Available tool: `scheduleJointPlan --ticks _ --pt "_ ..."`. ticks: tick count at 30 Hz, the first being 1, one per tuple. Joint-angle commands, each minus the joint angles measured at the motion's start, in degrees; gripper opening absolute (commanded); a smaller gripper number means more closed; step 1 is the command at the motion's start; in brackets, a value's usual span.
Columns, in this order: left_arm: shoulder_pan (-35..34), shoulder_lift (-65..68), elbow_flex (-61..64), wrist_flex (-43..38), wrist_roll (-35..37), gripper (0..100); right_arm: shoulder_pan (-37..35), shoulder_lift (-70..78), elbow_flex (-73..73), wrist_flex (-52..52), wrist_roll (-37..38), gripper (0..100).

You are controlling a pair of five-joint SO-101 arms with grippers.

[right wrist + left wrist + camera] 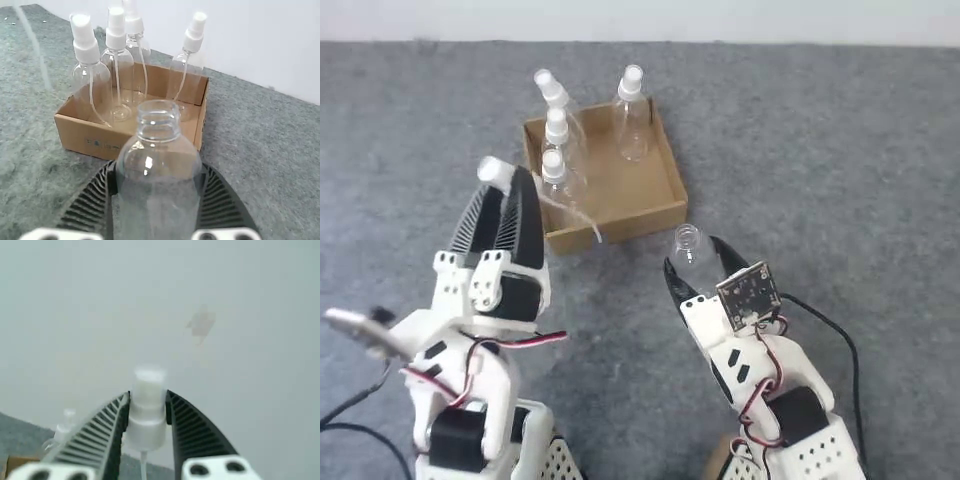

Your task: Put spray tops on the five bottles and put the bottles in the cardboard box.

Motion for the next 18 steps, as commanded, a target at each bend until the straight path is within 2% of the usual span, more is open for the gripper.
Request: scheduleJointPlan --ticks 1,9,18 --pt "0.35 -1.14 -1.19 -8.18 0.88 1 -0.4 -0.92 -0.7 -1.45 0.79 3.4" --pt "1.32 -1.14 -1.27 -16.09 0.88 1 -0.4 -0.92 -0.53 -2.86 0.79 3.5" --pt "13.36 -1.14 -1.1 -16.79 0.88 1 -0.4 -0.92 3.34 -9.54 0.79 3.4"
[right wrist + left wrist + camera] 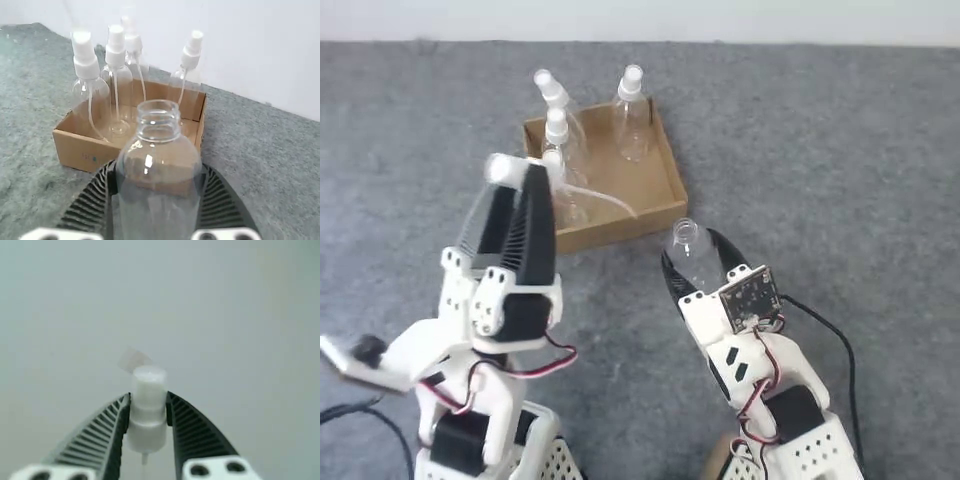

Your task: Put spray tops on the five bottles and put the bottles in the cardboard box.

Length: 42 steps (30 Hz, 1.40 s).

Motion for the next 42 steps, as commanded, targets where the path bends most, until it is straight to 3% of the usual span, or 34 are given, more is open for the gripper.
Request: scheduleJointPlan --ticks 1,11,19,42 --pt "5.19 -1.14 -1.01 -1.58 0.44 1 -0.48 -0.92 0.26 -2.15 0.79 3.4" --pt "8.79 -0.88 -0.04 -1.67 0.53 1 -0.48 -1.01 0.0 -2.15 0.79 3.4" --pt "8.88 -0.79 8.22 -11.16 4.13 1 -2.77 -1.01 0.26 -1.8 4.22 3.4" --pt "6.51 -0.97 10.42 -9.85 4.75 1 -3.38 -1.01 0.35 -1.8 5.71 3.4"
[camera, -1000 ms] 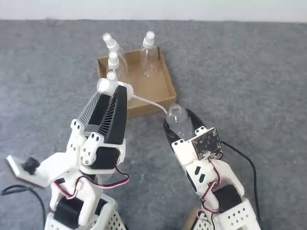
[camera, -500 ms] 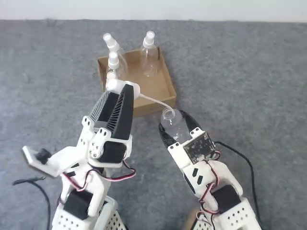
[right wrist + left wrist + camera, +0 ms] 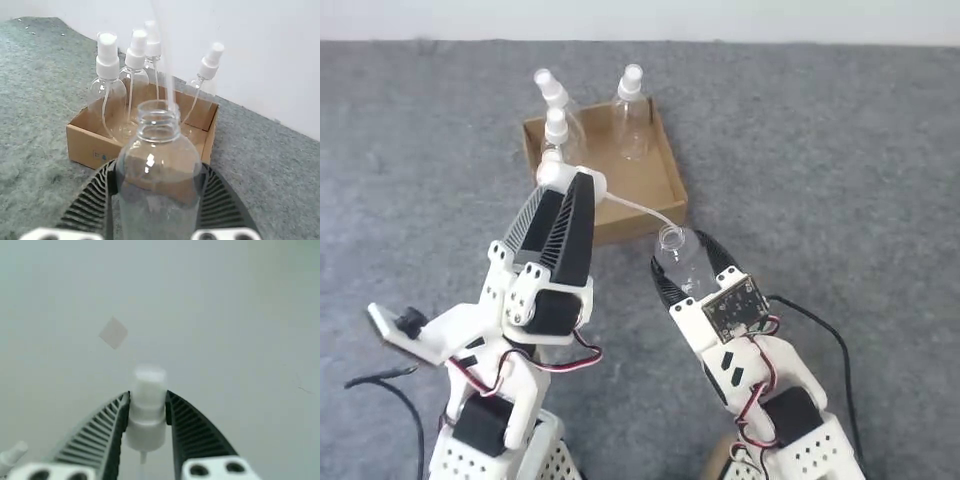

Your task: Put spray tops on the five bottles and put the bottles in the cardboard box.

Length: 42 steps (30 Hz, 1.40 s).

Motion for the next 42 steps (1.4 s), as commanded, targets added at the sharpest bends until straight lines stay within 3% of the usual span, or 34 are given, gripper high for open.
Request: scheduleJointPlan --ticks 1,14,42 --pt "-0.62 -1.05 0.4 -0.35 0.35 1 -0.31 -1.01 0.35 -1.19 0.97 3.4" --pt "-3.43 -1.05 1.71 -0.26 0.35 1 -0.31 -1.01 0.35 -1.1 1.14 3.4" --pt "-3.43 -1.14 -1.1 8.62 0.35 1 2.77 -1.01 0.09 -1.54 0.79 3.4"
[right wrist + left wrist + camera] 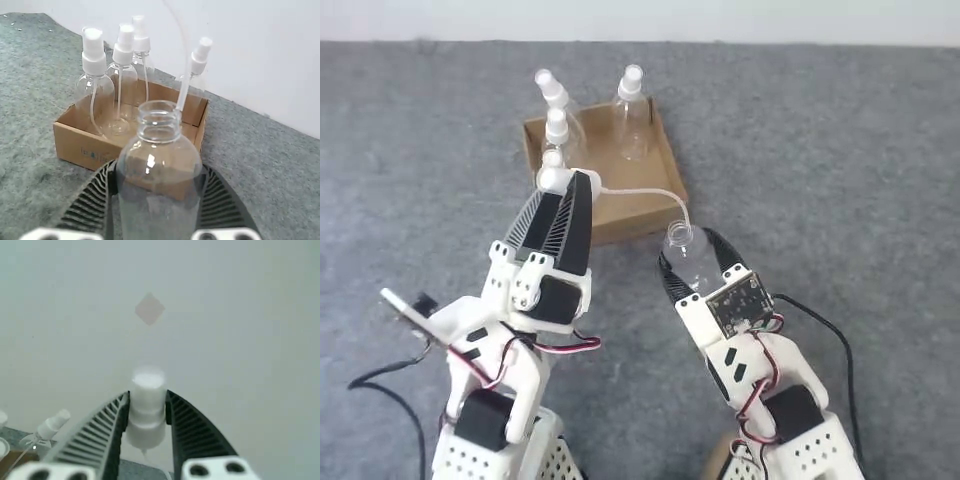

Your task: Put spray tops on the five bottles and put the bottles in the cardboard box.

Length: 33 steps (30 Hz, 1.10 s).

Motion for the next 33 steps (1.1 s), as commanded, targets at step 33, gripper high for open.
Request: scheduleJointPlan --ticks 33 --pt "0.53 -1.14 -10.07 4.22 0.62 1 0.4 -1.1 1.32 -1.8 0.88 3.3"
